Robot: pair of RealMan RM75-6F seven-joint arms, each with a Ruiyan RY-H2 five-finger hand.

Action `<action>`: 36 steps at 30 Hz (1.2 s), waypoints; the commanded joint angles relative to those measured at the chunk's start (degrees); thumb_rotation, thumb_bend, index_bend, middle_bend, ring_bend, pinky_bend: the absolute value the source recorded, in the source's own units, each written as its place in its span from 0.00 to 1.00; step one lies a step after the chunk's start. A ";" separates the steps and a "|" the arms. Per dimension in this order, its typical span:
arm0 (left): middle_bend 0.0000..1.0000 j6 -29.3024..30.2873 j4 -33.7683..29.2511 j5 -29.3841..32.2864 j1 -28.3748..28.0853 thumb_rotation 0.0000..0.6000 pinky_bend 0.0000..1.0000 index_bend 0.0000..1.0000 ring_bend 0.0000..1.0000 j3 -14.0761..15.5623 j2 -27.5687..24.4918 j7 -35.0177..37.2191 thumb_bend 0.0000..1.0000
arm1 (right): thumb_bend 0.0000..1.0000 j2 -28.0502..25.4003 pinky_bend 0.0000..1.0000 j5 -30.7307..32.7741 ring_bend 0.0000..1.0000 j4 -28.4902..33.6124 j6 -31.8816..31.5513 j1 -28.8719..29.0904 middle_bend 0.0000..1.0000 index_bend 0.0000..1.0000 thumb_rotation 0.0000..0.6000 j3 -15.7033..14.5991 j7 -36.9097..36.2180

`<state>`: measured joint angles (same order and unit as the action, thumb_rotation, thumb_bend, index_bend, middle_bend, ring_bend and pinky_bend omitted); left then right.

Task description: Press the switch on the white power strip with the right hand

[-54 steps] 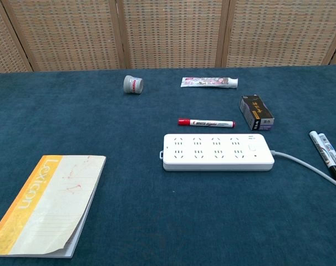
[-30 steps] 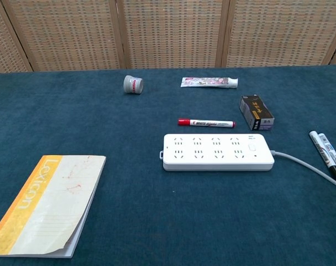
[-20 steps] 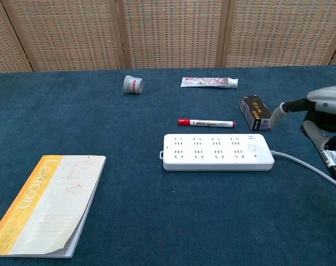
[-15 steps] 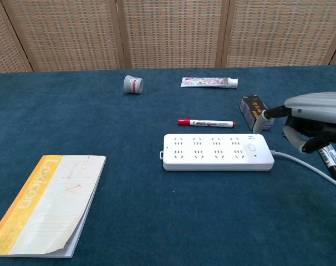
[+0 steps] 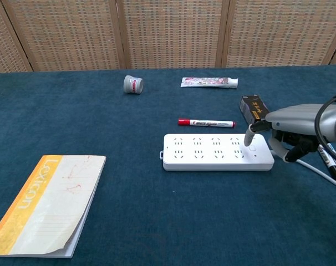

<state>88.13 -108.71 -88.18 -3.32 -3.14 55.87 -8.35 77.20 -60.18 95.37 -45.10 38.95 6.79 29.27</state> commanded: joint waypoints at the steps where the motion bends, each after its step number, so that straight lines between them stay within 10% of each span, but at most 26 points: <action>1: 0.00 -0.04 -0.23 -0.04 -0.06 1.00 0.00 0.00 0.00 0.02 0.01 -0.26 0.00 | 0.84 0.39 1.00 1.98 0.92 0.17 -0.62 1.00 0.80 0.24 1.00 -0.79 1.68; 36: 0.00 -0.06 -0.27 0.13 -0.28 1.00 0.00 0.00 0.00 0.26 0.20 -0.89 0.00 | 0.83 0.85 1.00 11.94 0.92 0.62 -3.91 6.31 0.80 0.25 1.00 -4.31 6.68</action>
<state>88.06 -109.01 -88.04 -3.60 -2.90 56.07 -9.26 78.04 -48.31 95.96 -48.94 45.19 2.55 35.88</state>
